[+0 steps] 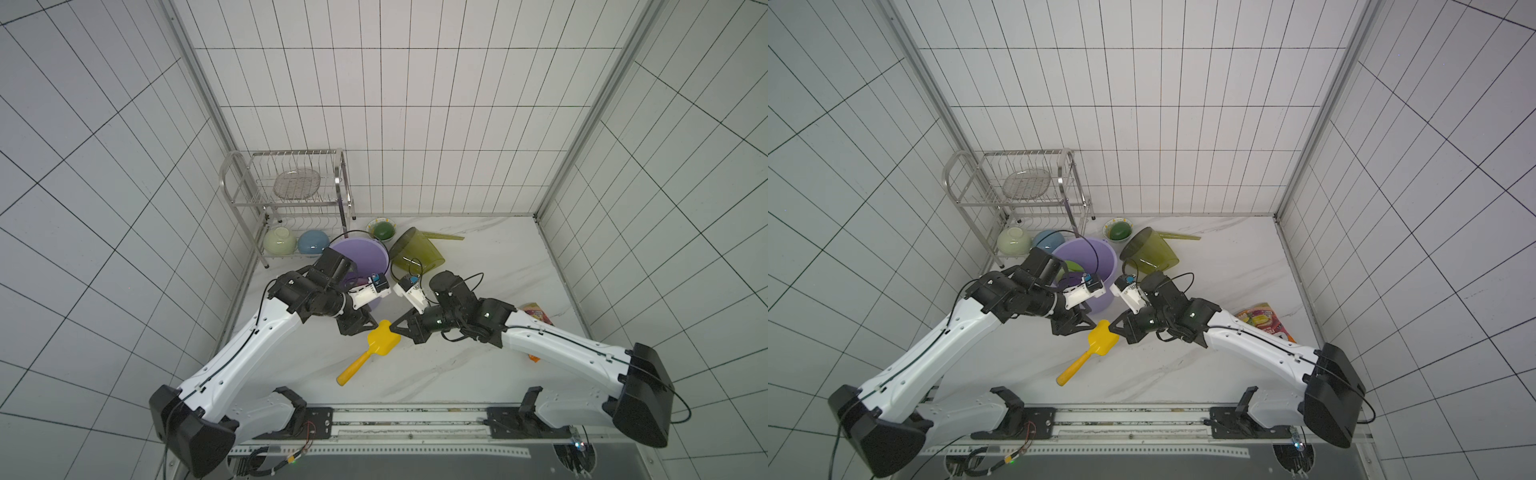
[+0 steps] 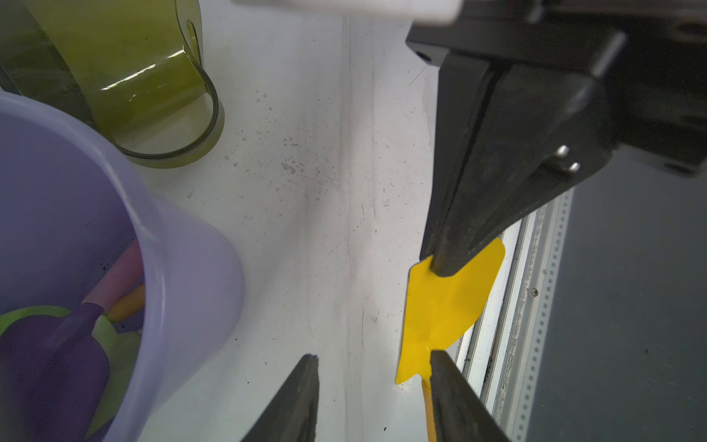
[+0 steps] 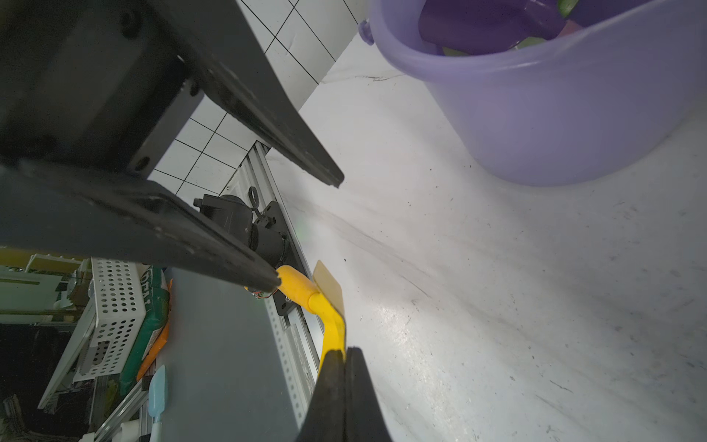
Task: Organize the gardening tools
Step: Pick up the gardening tool from the center of the board.
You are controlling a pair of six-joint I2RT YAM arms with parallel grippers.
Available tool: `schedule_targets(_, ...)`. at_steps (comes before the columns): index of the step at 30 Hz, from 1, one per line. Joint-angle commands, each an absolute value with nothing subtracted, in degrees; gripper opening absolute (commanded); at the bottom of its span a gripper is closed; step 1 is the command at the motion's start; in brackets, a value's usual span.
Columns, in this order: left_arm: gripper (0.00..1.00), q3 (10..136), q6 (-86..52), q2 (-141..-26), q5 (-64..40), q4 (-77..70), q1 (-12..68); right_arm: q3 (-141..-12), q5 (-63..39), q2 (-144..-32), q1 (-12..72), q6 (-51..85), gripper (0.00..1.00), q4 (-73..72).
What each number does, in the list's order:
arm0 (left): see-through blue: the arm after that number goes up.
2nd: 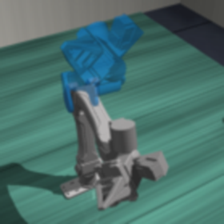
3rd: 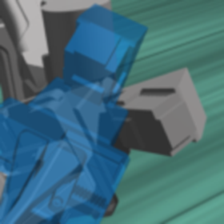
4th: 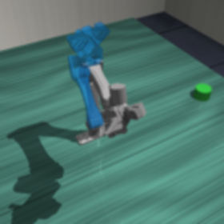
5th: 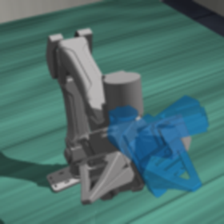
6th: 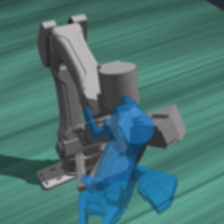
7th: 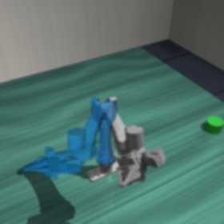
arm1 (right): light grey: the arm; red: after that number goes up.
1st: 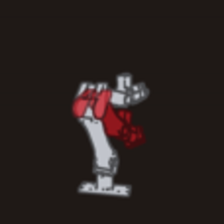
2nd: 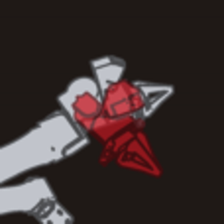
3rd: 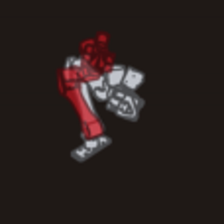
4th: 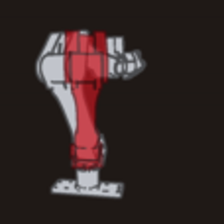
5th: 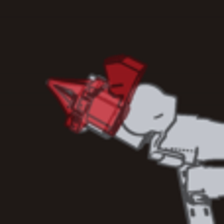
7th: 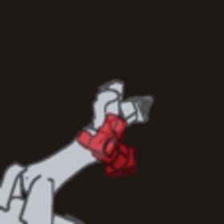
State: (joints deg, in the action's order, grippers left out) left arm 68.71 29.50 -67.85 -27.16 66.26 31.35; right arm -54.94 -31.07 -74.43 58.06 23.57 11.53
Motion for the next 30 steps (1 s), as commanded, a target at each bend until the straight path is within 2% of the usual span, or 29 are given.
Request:
schedule_targets(1, 0.47, 67.84, 28.75, -68.13, -29.58, 64.42, 31.69, -56.85, -32.56, -73.87, 57.55, 23.73, 0.0, 8.88)
schedule_targets(10, 0.36, 66.77, 28.66, -68.67, -31.38, 64.0, 32.5, -57.79, -32.75, -75.29, 57.45, 24.47, 0.0, 6.34)
schedule_targets(18, 0.12, 66.44, 27.78, -68.44, -30.55, 62.55, 32.5, -57.79, -33.14, -76.28, 57.23, 25.12, 0.0, 4.79)
schedule_targets(22, 0.04, 66.65, 26.45, -68.42, -29.52, 61.72, 32.45, -57.48, -32.76, -76.07, 57.2, 25.3, 0.0, 4.66)
schedule_targets(27, 0.0, 67.91, 23.74, -68.63, -28.38, 61.72, 32.47, -56.92, -30.66, -75.05, 57.12, 25.8, 0.0, 4.65)
schedule_targets(30, 0.0, 68.52, 21.39, -68.43, -27.66, 61.05, 32.43, -56.13, -27.34, -73.66, 56.97, 26.66, 0.09, 4.65)
